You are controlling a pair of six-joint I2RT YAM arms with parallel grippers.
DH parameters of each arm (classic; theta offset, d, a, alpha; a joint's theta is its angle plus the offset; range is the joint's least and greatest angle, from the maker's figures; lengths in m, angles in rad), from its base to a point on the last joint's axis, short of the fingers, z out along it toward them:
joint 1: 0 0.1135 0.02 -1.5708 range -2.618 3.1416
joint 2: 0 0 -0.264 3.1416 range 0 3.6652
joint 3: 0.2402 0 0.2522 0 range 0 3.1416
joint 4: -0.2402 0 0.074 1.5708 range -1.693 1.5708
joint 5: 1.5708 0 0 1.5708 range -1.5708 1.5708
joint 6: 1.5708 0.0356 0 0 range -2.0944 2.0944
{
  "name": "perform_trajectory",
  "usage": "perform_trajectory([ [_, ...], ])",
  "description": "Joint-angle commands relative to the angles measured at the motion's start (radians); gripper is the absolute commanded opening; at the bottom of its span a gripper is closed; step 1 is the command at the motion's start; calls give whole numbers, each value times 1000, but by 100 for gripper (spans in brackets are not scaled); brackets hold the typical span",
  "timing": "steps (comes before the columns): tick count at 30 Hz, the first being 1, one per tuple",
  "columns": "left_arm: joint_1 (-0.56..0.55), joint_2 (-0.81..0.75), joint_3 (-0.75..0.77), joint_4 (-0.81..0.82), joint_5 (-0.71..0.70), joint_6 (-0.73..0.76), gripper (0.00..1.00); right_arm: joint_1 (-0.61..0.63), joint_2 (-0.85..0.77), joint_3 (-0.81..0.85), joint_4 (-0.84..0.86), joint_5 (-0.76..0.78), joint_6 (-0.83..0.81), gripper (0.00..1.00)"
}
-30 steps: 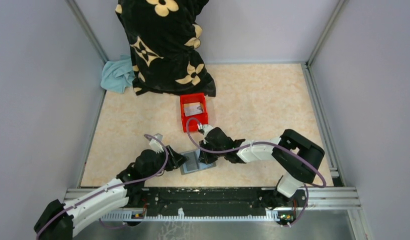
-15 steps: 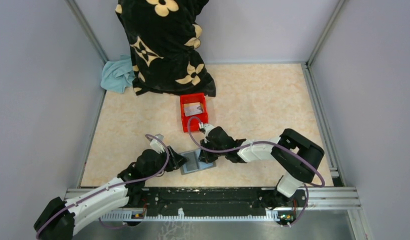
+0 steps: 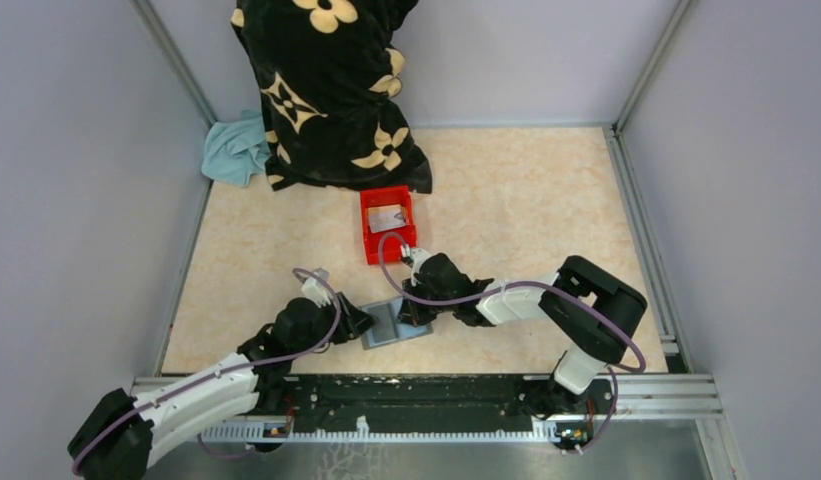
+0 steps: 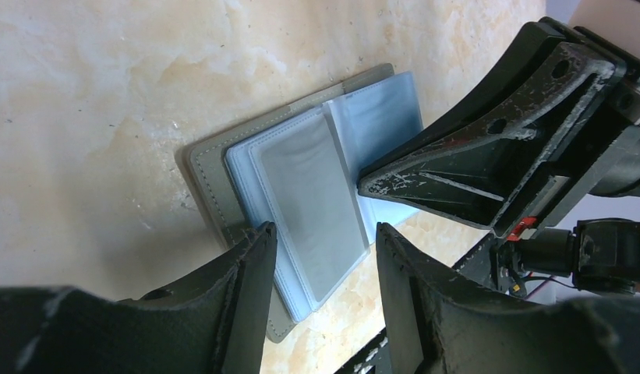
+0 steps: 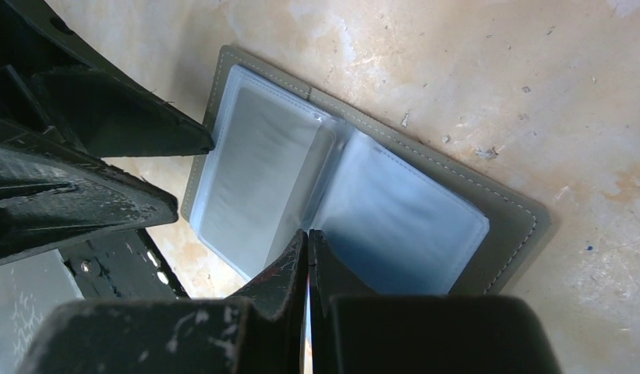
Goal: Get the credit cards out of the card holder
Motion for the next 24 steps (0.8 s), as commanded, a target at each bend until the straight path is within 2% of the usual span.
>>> perform_trajectory([
  [1,-4,55,-48,73,26,-6,57,-8,11,-4,45,-11,3,0],
  [10,-4,153,-69,234,75,-31,56,-8,11,-13,61,-19,10,0],
  [24,-4,153,-53,313,105,-41,56,-11,48,-22,83,-26,21,0],
])
